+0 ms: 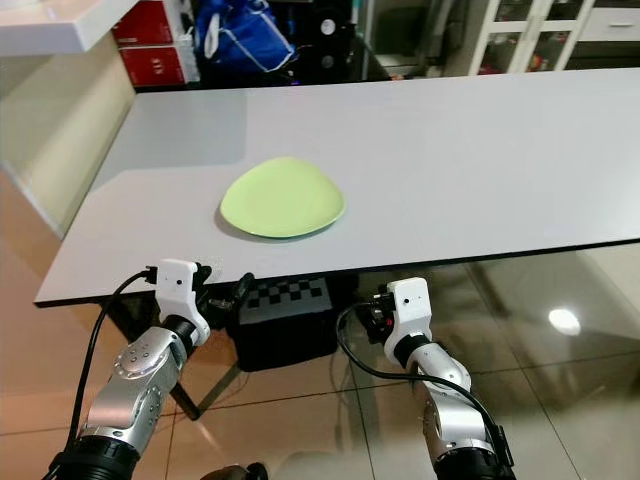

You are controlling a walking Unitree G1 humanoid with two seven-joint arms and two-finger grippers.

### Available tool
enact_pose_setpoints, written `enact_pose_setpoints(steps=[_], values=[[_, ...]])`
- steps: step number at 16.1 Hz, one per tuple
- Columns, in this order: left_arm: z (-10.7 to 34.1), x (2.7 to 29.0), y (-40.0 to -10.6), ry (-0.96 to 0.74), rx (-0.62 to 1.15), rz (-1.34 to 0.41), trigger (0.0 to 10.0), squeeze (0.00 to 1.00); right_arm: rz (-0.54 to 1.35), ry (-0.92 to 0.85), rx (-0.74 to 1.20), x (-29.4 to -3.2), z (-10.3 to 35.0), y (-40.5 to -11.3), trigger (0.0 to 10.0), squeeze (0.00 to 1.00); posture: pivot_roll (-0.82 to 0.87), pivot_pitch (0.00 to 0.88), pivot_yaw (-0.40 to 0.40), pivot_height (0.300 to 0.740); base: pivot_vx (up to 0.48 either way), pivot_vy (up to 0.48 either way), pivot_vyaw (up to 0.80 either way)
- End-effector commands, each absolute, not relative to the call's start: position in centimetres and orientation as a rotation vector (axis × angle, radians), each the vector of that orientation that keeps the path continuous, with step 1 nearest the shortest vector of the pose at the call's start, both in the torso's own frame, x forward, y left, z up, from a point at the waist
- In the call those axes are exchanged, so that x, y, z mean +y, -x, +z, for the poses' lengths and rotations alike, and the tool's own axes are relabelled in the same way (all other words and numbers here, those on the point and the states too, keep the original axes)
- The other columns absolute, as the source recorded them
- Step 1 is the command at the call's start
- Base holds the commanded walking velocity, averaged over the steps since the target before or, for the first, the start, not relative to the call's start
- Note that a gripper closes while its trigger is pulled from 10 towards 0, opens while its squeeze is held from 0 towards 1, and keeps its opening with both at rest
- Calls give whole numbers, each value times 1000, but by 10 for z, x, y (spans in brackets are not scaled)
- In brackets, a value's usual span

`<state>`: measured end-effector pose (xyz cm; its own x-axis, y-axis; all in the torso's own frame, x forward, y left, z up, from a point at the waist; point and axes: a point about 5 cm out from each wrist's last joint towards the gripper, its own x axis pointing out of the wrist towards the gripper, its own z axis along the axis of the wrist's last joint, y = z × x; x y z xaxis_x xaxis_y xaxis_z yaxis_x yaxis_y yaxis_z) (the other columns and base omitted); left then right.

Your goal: Setting the table

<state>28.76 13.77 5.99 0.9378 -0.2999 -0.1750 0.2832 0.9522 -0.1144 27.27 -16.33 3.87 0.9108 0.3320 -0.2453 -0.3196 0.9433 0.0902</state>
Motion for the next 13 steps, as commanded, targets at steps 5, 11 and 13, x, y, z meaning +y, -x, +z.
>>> enact_pose_setpoints(steps=[5,11,13], values=[[59,138,-287,79,203,-284,10000,0,332,-48,262,-166,39,-272,10000,0,-65,0,60,740,0,0,446],[57,139,-286,72,202,-287,10000,0,321,-43,258,-166,38,-273,10000,0,-66,0,62,740,0,0,440],[59,141,-287,67,192,-294,10000,0,306,-56,229,-167,42,-274,10000,0,-66,0,62,740,0,0,431]])
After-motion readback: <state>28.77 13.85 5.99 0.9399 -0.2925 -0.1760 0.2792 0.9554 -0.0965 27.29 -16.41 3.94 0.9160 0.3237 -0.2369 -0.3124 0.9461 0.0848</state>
